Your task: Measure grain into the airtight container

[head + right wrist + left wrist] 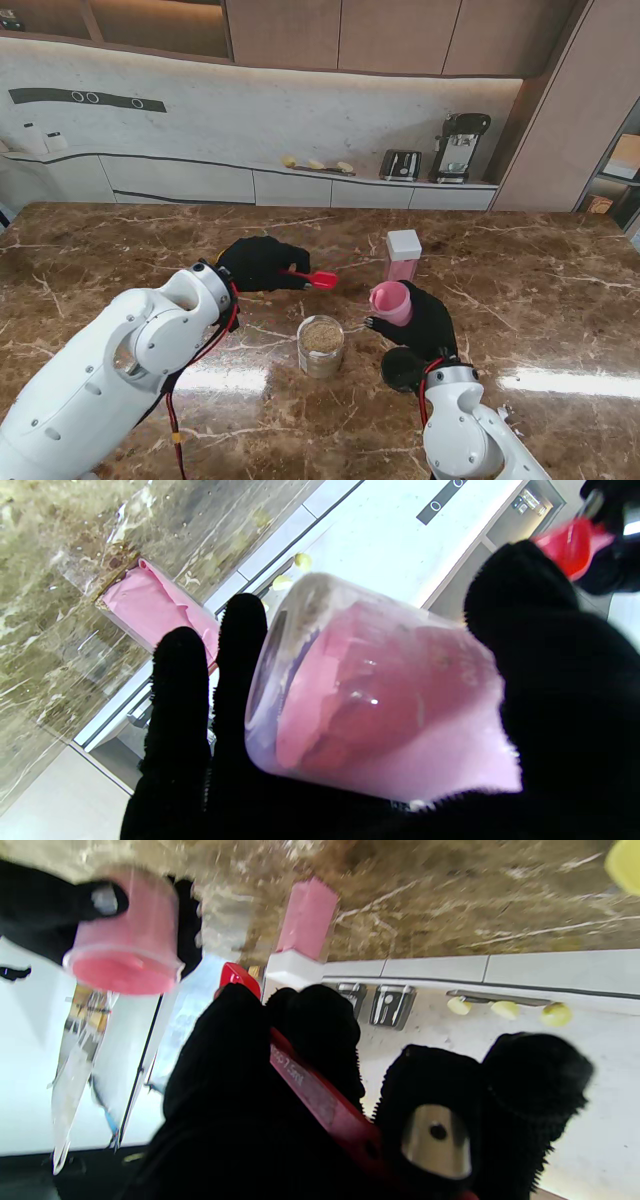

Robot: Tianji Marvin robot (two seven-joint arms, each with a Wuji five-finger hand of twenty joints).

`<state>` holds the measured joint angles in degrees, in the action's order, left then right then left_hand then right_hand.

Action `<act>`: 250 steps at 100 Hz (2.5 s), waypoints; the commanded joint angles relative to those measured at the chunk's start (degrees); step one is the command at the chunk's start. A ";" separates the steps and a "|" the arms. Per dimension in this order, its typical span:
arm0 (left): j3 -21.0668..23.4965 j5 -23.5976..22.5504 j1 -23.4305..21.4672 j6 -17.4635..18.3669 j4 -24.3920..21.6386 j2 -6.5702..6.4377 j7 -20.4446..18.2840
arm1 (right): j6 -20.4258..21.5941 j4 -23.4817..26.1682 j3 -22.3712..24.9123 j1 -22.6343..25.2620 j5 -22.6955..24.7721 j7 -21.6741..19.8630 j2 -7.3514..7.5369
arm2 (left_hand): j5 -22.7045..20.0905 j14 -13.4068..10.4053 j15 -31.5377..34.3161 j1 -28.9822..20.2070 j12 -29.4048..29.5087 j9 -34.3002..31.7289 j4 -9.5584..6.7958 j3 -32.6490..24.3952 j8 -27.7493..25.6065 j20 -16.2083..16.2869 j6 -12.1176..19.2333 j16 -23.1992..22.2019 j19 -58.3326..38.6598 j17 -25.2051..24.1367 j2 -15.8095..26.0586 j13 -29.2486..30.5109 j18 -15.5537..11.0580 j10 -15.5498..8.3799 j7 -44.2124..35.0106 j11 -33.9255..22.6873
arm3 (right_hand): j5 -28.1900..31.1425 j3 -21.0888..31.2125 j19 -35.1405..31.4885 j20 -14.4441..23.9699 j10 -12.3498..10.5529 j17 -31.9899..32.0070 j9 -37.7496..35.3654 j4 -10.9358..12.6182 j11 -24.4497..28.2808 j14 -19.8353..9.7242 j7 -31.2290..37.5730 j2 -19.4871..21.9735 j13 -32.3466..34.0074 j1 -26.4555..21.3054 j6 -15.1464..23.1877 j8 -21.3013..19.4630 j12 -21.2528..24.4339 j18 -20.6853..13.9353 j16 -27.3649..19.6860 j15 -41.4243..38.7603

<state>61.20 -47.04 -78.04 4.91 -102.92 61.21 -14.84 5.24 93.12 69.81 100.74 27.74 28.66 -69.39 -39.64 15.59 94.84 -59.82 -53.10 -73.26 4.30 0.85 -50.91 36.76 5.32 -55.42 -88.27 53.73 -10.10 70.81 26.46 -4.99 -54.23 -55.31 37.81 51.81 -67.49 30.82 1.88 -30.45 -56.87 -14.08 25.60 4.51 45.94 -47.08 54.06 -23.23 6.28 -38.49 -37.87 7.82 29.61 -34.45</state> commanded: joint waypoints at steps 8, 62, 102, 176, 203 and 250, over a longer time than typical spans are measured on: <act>1.35 -2.14 -1.38 0.86 -1.07 -1.82 -3.80 | -0.23 0.11 0.05 0.54 -0.25 -0.58 -0.20 | -0.39 -0.03 6.23 -1.36 -0.85 -4.69 -1.34 -0.97 1.23 0.11 0.10 0.21 -4.10 0.54 0.94 1.66 1.27 -1.65 -1.09 -1.63 | 3.41 10.03 -1.45 -1.16 -3.56 -0.06 -2.64 -0.46 1.55 -1.96 4.80 9.84 1.08 -6.22 5.95 -0.11 -0.86 -0.94 0.14 -0.83; -7.12 -4.07 3.72 -8.67 -1.37 -3.40 -16.46 | 0.21 -0.11 -0.23 0.03 -0.27 -0.85 -0.16 | -1.02 1.14 5.74 -2.02 -0.74 -4.57 -1.62 -1.99 3.54 0.70 -2.82 0.04 -3.89 -0.80 1.00 1.63 2.33 -0.68 0.67 -1.24 | 3.40 10.05 -1.20 -1.22 -3.59 0.22 -2.52 -0.40 1.50 -1.91 4.80 9.75 0.90 -6.08 6.01 -0.16 -0.70 -0.97 0.12 -0.72; -15.12 -6.02 10.07 -12.34 1.67 -3.26 -17.32 | 0.47 -0.23 -0.19 0.17 -0.69 -0.53 -0.29 | -1.48 0.59 5.70 -1.96 -0.83 -4.72 -1.80 -2.36 4.32 0.72 -3.04 -0.07 -4.01 -0.19 0.25 1.65 1.48 -0.95 0.54 -1.17 | 3.38 10.09 -1.03 -1.22 -3.58 0.35 -2.42 -0.41 1.50 -2.00 4.79 9.69 0.84 -5.93 6.02 -0.20 -0.56 -0.94 0.13 -0.66; -22.12 -10.52 13.45 -16.73 3.47 -2.64 -15.23 | 0.68 -0.12 -0.20 0.36 -1.46 -0.81 -0.34 | -2.70 -0.24 5.90 -0.15 0.85 -5.01 -1.80 -6.02 5.84 -1.40 -3.98 0.69 -4.43 1.96 -1.82 1.73 -0.14 -1.35 -0.51 -2.17 | 3.22 10.29 -0.93 -1.15 -3.61 0.38 -2.31 -0.43 1.57 -2.02 4.73 9.44 0.81 -5.73 5.98 -0.21 -0.38 -0.96 0.14 -0.59; -24.14 -10.70 14.71 -17.67 3.94 -2.65 -15.64 | 0.87 -0.19 -0.19 0.33 -1.49 -0.94 -0.31 | -2.83 -0.12 5.99 0.50 1.36 -4.98 -1.59 -7.41 6.02 -1.85 -4.16 0.88 -4.52 2.04 -2.33 1.72 -0.14 -1.36 -0.71 -2.51 | 3.06 10.33 -0.81 -1.15 -3.62 0.44 -2.22 -0.42 1.57 -2.04 4.68 9.37 0.72 -5.65 6.01 -0.22 -0.28 -1.04 0.13 -0.53; -27.66 -8.41 17.49 -18.27 4.78 -2.93 -17.31 | 1.26 -0.38 -0.21 0.22 -1.60 -0.93 -0.33 | -2.78 -0.06 6.05 1.63 1.87 -4.92 -1.19 -9.51 6.04 -2.31 -3.80 1.05 -4.68 1.93 -2.89 1.71 -0.18 -1.33 -0.80 -2.86 | 3.01 10.44 -0.77 -1.11 -3.71 0.46 -2.18 -0.42 1.62 -2.08 4.67 9.31 0.68 -5.53 5.97 -0.25 -0.13 -1.06 0.14 -0.50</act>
<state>34.13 -55.88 -60.90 -13.10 -98.62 58.31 -31.67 6.51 92.99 69.65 100.59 26.49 28.51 -69.49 -40.40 15.59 94.84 -58.30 -51.75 -73.26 4.27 -6.22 -45.33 35.35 1.82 -54.88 -88.28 53.79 -12.54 70.81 26.30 -4.80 -54.09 -55.31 37.81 51.82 -67.49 30.79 1.88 -30.39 -56.87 -14.08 25.60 4.51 45.95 -47.08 54.06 -23.23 6.28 -38.49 -37.87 7.82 29.61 -34.45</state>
